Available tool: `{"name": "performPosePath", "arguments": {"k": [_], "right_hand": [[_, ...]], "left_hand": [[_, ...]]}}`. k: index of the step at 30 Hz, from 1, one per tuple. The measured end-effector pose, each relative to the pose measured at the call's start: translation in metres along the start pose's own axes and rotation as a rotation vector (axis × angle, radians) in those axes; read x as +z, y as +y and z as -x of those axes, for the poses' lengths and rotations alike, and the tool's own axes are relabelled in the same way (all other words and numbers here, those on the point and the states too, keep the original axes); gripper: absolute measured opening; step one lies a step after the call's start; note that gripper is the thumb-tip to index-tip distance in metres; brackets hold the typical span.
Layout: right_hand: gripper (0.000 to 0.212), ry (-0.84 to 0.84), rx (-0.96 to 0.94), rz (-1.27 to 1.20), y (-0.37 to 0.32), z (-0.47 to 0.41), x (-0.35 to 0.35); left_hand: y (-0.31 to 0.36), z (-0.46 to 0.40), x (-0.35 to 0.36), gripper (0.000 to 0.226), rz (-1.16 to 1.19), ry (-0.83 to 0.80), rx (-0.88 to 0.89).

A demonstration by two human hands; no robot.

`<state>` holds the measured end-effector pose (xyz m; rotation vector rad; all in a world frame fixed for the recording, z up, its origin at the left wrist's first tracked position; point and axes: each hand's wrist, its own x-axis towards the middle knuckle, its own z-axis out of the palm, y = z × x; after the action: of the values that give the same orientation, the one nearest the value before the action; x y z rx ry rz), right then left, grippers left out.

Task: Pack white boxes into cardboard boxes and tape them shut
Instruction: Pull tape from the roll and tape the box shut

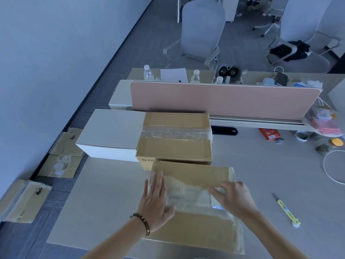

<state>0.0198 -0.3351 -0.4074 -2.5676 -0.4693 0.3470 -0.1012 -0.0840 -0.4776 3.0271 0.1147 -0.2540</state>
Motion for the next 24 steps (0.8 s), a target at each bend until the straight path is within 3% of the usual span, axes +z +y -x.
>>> {"name": "performPosePath", "arguments": {"k": [2,4,7,12,20,24], "right_hand": [[0.054,-0.005,0.032,-0.006,0.009,-0.003,0.004],[0.062,-0.019,0.051,-0.044,0.016,-0.004,0.004],[0.063,-0.061,0.026,-0.191,0.022,0.000,-0.004],[0.063,-0.148,0.107,-0.472,0.039,0.014,-0.014],[0.070,-0.079,0.015,0.079,0.035,0.002,-0.047],[0.071,-0.085,-0.014,0.202,0.030,0.009,-0.051]], "left_hand": [[0.014,0.001,0.006,0.091,-0.015,0.019,0.035],[0.019,0.002,0.009,0.096,-0.006,0.023,0.006],[0.018,0.000,0.007,0.111,-0.011,-0.006,-0.010],[0.019,-0.001,0.009,0.115,-0.007,-0.037,-0.021],[0.014,0.001,0.010,0.106,-0.055,-0.024,0.047],[0.013,0.000,0.009,0.105,-0.070,-0.003,0.051]]}}
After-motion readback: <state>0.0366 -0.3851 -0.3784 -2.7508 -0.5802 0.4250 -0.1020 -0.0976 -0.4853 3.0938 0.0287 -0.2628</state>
